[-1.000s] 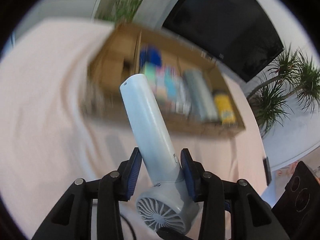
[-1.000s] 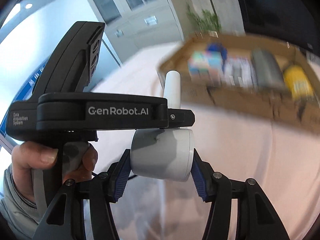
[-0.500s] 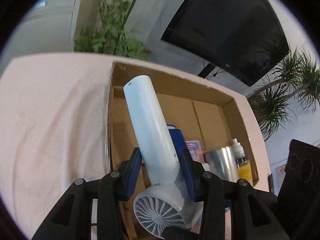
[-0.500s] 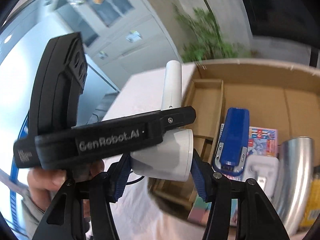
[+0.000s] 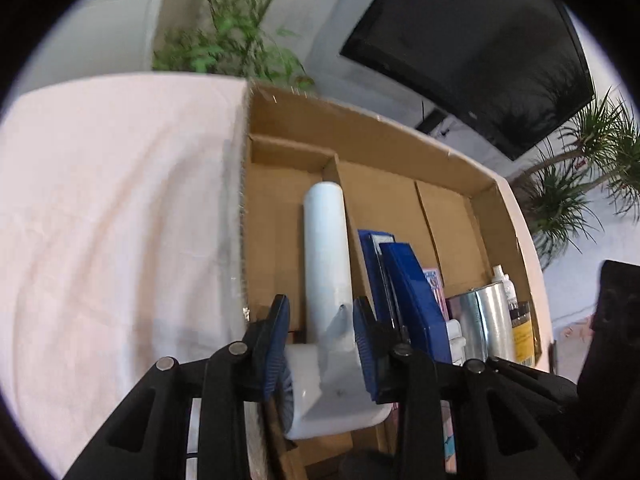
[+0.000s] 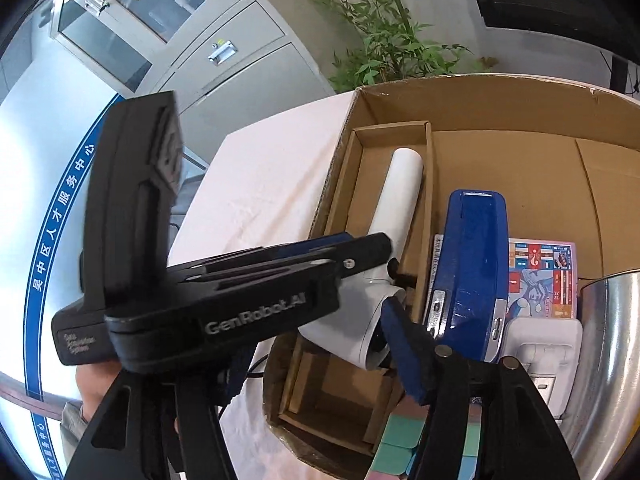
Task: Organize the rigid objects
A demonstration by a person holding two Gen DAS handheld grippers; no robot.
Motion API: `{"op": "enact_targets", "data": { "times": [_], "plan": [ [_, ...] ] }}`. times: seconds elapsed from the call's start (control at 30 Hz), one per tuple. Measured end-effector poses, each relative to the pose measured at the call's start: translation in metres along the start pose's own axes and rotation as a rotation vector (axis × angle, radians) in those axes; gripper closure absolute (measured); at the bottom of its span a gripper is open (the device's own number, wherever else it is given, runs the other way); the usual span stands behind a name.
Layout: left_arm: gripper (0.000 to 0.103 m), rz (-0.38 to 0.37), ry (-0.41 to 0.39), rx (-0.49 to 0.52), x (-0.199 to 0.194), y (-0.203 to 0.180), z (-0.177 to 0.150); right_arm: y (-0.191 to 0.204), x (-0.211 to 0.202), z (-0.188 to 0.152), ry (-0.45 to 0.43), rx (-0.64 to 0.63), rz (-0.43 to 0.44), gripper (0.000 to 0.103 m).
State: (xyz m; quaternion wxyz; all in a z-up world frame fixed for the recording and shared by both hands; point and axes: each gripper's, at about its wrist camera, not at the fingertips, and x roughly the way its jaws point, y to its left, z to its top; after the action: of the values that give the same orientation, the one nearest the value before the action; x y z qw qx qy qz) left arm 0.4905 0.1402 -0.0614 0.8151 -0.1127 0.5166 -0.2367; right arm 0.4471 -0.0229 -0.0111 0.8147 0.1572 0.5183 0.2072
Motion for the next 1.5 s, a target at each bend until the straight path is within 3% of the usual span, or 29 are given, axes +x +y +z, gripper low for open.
{"op": "enact_targets", "data": {
  "times": [0.1,0.13,0.17,0.2,0.23,0.27,0.3,0.37,0.47,0.67,0.83,1.07,1.5],
  "plan": [
    [0.072,0.095,-0.15,0.084,-0.042,-0.019,-0.024,0.002,-0.036,-0.029,-0.051,-0.071,0.001,0.041],
    [0.07,0.137,-0.217,0.12,-0.06,-0.028,-0.037,0.003,-0.049,-0.039,-0.092,-0.107,-0.03,0.03],
    [0.062,0.206,-0.302,0.161,-0.082,-0.042,-0.057,0.004,-0.066,-0.052,-0.149,-0.144,-0.073,0.01],
    [0.043,0.272,-0.372,0.184,-0.099,-0.054,-0.077,0.005,-0.086,-0.07,-0.215,-0.179,-0.119,0.002],
    [0.028,0.35,-0.46,0.192,-0.117,-0.069,-0.102,0.005,-0.109,-0.094,-0.298,-0.219,-0.164,0.0],
    [0.005,0.399,-0.525,0.192,-0.128,-0.079,-0.12,0.003,-0.125,-0.115,-0.353,-0.254,-0.208,0.0],
    [0.001,0.449,-0.618,0.197,-0.141,-0.095,-0.148,0.0,-0.139,-0.137,-0.401,-0.28,-0.261,0.0],
    [0.001,0.482,-0.69,0.216,-0.146,-0.119,-0.188,-0.016,-0.157,-0.182,-0.474,-0.285,-0.419,0.0],
    [0.001,0.445,-0.685,0.194,-0.129,-0.15,-0.234,-0.05,-0.167,-0.22,-0.452,-0.206,-0.526,0.0],
    [0.001,0.347,-0.571,0.143,-0.09,-0.183,-0.259,-0.075,-0.193,-0.259,-0.448,-0.187,-0.592,0.0],
    [0.001,0.388,-0.592,0.146,-0.092,-0.211,-0.278,-0.085,-0.224,-0.282,-0.472,-0.186,-0.588,0.0],
    [0.001,0.43,-0.559,0.139,-0.086,-0.224,-0.283,-0.089,-0.248,-0.301,-0.5,-0.197,-0.567,0.001],
    [0.001,0.446,-0.534,0.141,-0.075,-0.223,-0.273,-0.089,-0.239,-0.297,-0.498,-0.179,-0.564,0.001]
  ]
}}
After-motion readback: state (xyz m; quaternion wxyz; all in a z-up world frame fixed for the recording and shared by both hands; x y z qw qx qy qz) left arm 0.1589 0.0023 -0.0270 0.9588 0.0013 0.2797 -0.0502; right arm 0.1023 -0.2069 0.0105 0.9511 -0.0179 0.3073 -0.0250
